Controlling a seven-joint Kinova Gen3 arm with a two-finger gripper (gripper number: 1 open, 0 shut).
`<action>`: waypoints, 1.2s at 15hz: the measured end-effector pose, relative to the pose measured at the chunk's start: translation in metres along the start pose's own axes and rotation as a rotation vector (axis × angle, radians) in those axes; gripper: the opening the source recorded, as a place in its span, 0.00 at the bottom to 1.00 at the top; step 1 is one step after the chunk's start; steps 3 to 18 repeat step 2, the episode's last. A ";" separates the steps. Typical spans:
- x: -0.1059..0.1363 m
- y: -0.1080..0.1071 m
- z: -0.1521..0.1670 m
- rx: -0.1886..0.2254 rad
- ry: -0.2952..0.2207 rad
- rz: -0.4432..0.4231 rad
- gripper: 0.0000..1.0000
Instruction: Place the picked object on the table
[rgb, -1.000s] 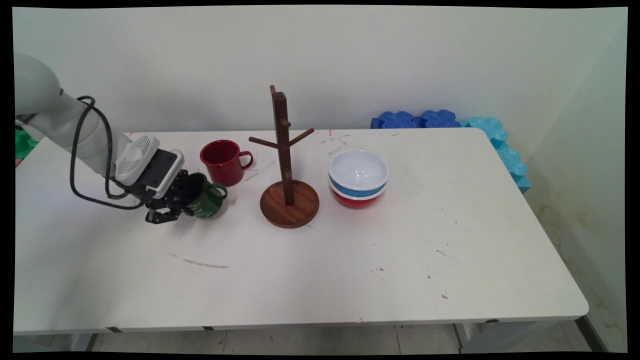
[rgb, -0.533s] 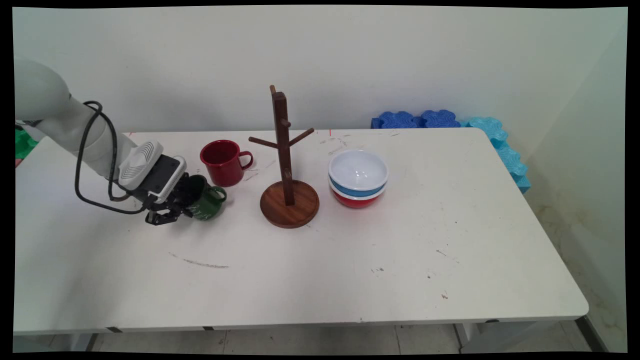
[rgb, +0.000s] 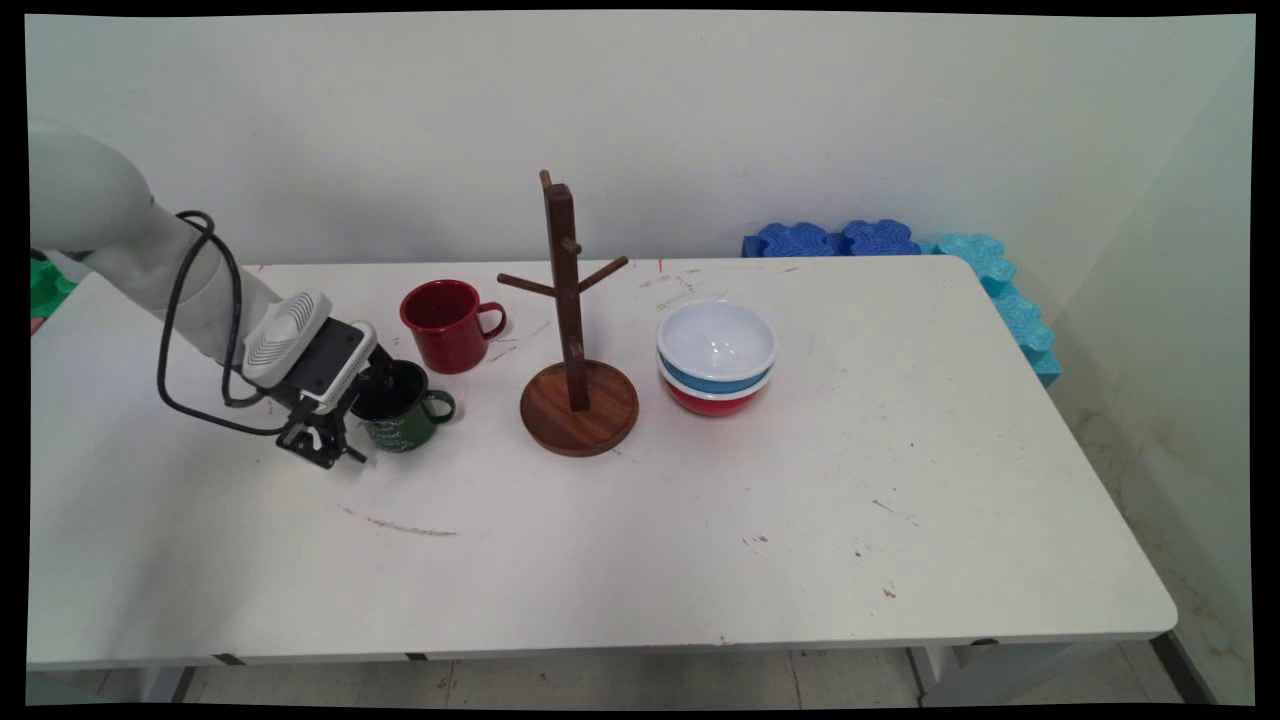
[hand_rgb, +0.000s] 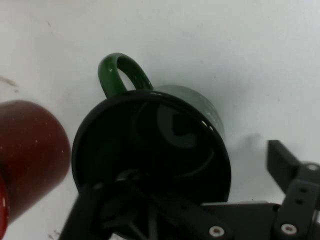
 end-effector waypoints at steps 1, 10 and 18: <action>0.000 0.000 0.000 0.001 0.001 0.003 1.00; 0.000 -0.001 0.000 0.002 0.002 0.005 1.00; 0.000 -0.001 0.000 0.002 0.002 0.005 1.00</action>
